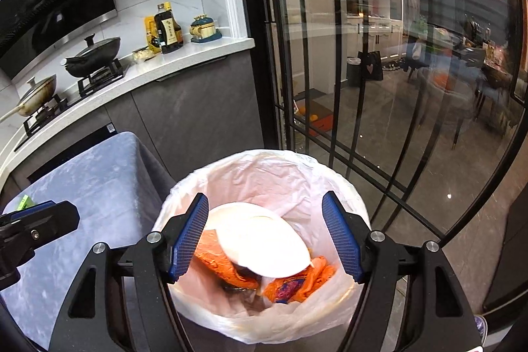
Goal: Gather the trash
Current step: 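Carry the orange bag and noodle cup over the bin and open both tools, then move both tools back over the table toward the red bag and green box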
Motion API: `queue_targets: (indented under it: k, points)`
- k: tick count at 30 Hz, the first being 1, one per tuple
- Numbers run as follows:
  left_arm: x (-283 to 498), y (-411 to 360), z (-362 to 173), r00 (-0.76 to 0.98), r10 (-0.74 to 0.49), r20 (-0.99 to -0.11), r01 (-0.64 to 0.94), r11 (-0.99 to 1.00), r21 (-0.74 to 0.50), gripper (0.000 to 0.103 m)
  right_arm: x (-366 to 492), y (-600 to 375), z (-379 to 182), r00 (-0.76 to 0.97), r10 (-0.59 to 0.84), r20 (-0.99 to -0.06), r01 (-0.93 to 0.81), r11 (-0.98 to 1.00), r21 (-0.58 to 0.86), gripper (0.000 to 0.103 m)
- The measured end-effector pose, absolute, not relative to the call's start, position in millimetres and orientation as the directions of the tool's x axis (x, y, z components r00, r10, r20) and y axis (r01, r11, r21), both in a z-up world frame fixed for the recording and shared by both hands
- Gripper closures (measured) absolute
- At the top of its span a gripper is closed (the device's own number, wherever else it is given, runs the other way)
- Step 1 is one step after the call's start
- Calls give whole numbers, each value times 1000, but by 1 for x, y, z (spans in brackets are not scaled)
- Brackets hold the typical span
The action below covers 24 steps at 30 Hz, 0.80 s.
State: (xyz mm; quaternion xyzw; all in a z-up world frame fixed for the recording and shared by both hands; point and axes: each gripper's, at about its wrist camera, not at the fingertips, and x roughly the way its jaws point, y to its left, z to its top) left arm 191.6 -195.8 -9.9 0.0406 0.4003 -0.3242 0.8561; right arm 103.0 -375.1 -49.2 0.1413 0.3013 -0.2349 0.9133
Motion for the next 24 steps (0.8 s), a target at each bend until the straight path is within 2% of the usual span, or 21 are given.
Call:
queue_targets:
  k: [8,10,11,19,21,22,24]
  points:
    - [197,-153,-2,507,-508,-697,537,818,-205,55,110,-339,-32,746,-308,-591,456,883,114,31]
    - [199,-137,1,527,-492,-693,512,835,-203,43,114,-326,-29,756,-288,-588,433,894,118,31]
    - [200,-126,3,545,-483,-686,495,845,-202,42,117,-318,-27,763,-273,-586,417,901,123,31]
    - [215,-34,5,619,-381,-687,348,917,-195,41,140,-240,-13,801,-157,-577,278,952,127,29]
    - [219,-7,5,637,-346,-689,308,933,-184,38,147,-215,-10,806,-126,-578,240,963,124,29]
    - [220,3,5,647,-325,-690,288,942,-174,32,151,-204,-9,808,-108,-579,221,967,127,29]
    - [224,35,3,670,-269,-692,229,962,-152,30,157,-178,-7,813,-68,-579,176,975,133,28]
